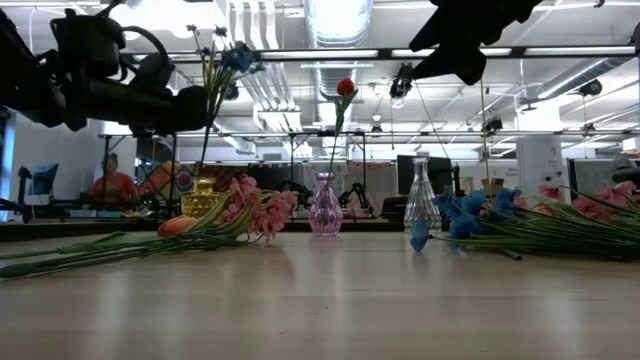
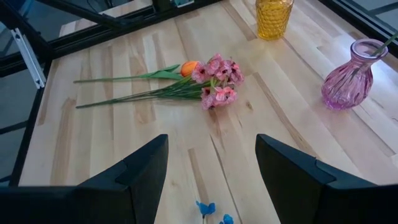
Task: Sort flowers into vase by color
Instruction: Put the left blue flowers into the yellow vase
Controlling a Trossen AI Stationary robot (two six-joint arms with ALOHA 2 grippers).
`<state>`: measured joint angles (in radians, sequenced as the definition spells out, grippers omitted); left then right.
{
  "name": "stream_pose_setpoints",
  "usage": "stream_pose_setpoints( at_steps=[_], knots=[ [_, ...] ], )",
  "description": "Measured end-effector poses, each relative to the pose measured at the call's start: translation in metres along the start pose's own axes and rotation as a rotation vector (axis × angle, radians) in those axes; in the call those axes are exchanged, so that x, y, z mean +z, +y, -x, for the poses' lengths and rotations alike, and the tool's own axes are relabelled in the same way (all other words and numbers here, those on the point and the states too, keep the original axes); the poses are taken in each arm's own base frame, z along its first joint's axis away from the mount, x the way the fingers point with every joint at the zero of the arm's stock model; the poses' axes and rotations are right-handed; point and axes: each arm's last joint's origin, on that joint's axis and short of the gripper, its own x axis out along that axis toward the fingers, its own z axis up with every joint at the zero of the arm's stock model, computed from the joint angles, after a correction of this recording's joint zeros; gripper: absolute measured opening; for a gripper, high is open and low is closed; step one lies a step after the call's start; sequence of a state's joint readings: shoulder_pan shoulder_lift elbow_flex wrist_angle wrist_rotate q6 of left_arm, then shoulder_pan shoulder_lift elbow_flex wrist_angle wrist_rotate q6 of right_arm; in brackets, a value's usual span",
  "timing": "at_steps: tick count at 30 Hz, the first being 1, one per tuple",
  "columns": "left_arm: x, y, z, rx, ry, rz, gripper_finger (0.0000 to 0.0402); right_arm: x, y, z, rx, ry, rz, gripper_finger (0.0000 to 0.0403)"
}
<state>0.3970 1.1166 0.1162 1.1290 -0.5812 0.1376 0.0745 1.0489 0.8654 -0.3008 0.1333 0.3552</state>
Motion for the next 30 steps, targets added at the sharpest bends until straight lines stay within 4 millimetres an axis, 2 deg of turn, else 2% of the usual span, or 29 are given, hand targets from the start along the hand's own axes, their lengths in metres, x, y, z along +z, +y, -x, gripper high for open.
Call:
stream_pose_setpoints(
  at_steps=[18, 30],
  knots=[
    [-0.016, -0.004, -0.008, 0.023, 0.034, 0.023, 0.0002, 0.000, 0.000, 0.000, 0.000, 0.000, 0.000, 0.0233],
    [-0.019, -0.005, -0.009, 0.031, 0.047, 0.038, 0.0057, 0.000, 0.000, 0.000, 0.000, 0.000, 0.000, 0.0233]
  ],
)
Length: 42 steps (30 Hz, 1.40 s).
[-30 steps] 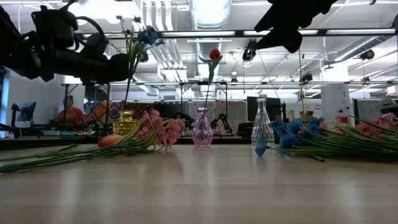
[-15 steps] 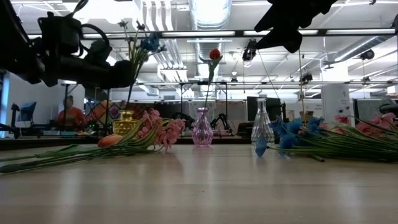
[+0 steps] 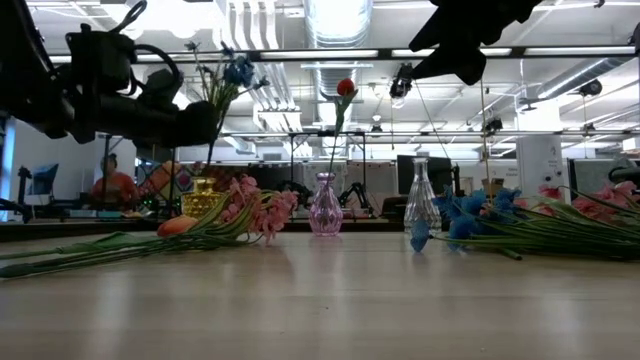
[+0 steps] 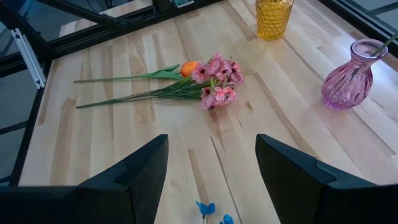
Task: Sort flowers into vase by color
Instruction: Put the left blue flowers into the yellow vase, then put the middle pink flowers into the transparent vase
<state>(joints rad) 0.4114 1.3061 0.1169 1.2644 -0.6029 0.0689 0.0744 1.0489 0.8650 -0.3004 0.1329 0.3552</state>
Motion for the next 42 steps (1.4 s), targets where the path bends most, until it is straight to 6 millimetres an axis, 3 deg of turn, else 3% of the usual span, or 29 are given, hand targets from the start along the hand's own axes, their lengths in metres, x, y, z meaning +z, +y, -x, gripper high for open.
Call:
stream_pose_setpoints(
  at_steps=[19, 42],
  knots=[
    [-0.004, -0.001, 0.001, -0.010, 0.037, -0.020, 0.0203, 0.000, 0.000, 0.000, 0.000, 0.000, -0.004, 0.0233],
    [-0.007, -0.014, 0.016, -0.031, 0.073, -0.051, 0.0218, 0.000, 0.000, 0.000, -0.001, 0.001, -0.003, 0.0233]
  ],
)
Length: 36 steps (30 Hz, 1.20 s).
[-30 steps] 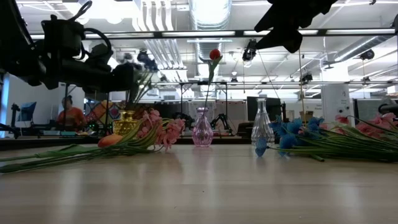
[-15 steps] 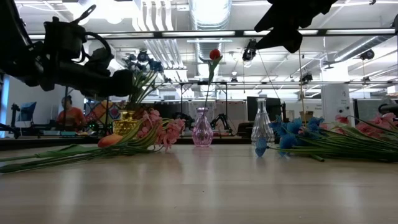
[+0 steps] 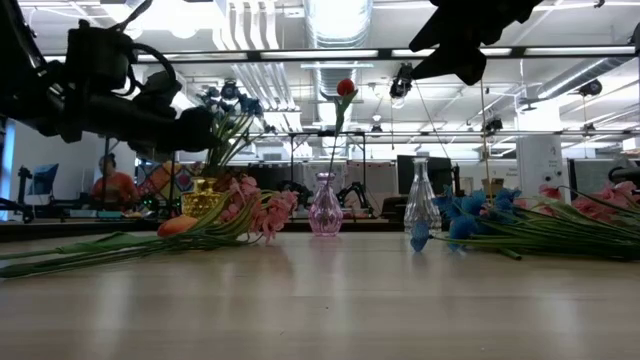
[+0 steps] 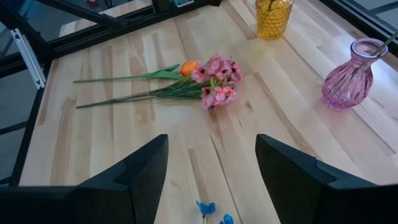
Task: Sort flowers into vase by color
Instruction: Put the middle pink flowers into the transparent vase
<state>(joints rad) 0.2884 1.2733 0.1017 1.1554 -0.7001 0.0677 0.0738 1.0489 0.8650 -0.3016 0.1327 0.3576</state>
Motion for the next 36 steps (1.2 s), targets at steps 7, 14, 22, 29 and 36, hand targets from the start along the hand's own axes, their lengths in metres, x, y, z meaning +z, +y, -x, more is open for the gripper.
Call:
stream_pose_setpoints(
  at_steps=[7, 14, 22, 29, 36],
  knots=[
    [0.002, -0.008, 0.016, 0.072, 0.034, -0.053, 0.0218, 0.000, 0.000, 0.000, 0.000, 0.001, -0.009, 0.0233],
    [0.014, -0.025, 0.040, -0.068, -0.017, 0.054, 0.0217, 0.000, 0.000, 0.000, -0.001, 0.004, -0.009, 0.0233],
    [0.031, -0.057, 0.075, -0.330, -0.060, 0.099, 0.0217, -0.001, 0.000, 0.000, 0.000, 0.006, -0.064, 0.0233],
    [0.057, -0.092, 0.106, -0.524, -0.079, -0.023, 0.0217, -0.009, -0.001, 0.000, 0.001, 0.100, -0.183, 0.0233],
    [0.082, -0.117, 0.124, -0.604, 0.092, -0.148, 0.0217, -0.028, 0.001, 0.005, -0.041, 0.289, -0.325, 0.0233]
  ],
)
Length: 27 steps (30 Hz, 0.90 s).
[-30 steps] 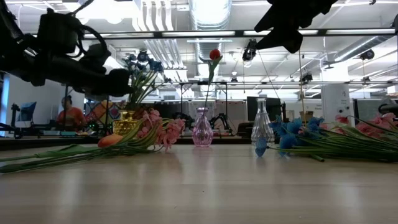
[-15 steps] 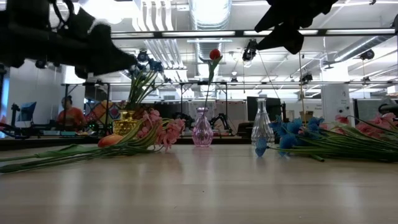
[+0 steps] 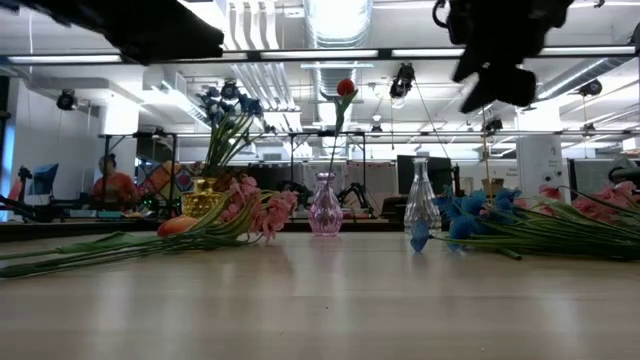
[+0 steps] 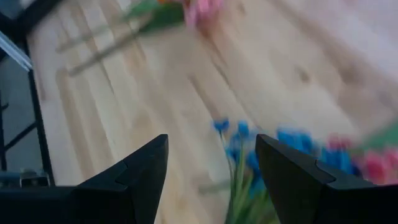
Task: Sort flowers into vase by color
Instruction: Put the middle pink flowers into the transparent vase
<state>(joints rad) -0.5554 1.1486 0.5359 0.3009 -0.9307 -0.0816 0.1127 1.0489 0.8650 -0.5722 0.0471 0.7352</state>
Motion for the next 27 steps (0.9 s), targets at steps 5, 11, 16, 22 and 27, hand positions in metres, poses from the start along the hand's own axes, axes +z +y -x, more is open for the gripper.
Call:
stream_pose_setpoints(
  at_steps=[5, 11, 16, 22, 27],
  knots=[
    [0.012, 0.000, 0.004, 0.039, 0.254, 0.016, 0.0217, -0.017, -0.002, 0.002, -0.075, 0.121, -0.079, 0.0233],
    [0.021, 0.003, 0.014, 0.038, 0.622, 0.104, 0.0217, -0.031, -0.003, 0.004, -0.152, 0.208, -0.152, 0.0233],
    [0.017, -0.001, 0.017, 0.043, 0.809, 0.082, 0.0217, -0.037, -0.005, 0.007, -0.178, 0.285, -0.216, 0.0233],
    [0.010, -0.004, 0.016, 0.057, 0.864, 0.043, 0.0217, -0.047, -0.007, 0.011, -0.212, 0.421, -0.323, 0.0233],
    [0.009, -0.004, 0.015, 0.056, 0.853, -0.015, 0.0217, -0.059, -0.011, 0.017, -0.319, 0.515, -0.407, 0.0233]
  ],
)
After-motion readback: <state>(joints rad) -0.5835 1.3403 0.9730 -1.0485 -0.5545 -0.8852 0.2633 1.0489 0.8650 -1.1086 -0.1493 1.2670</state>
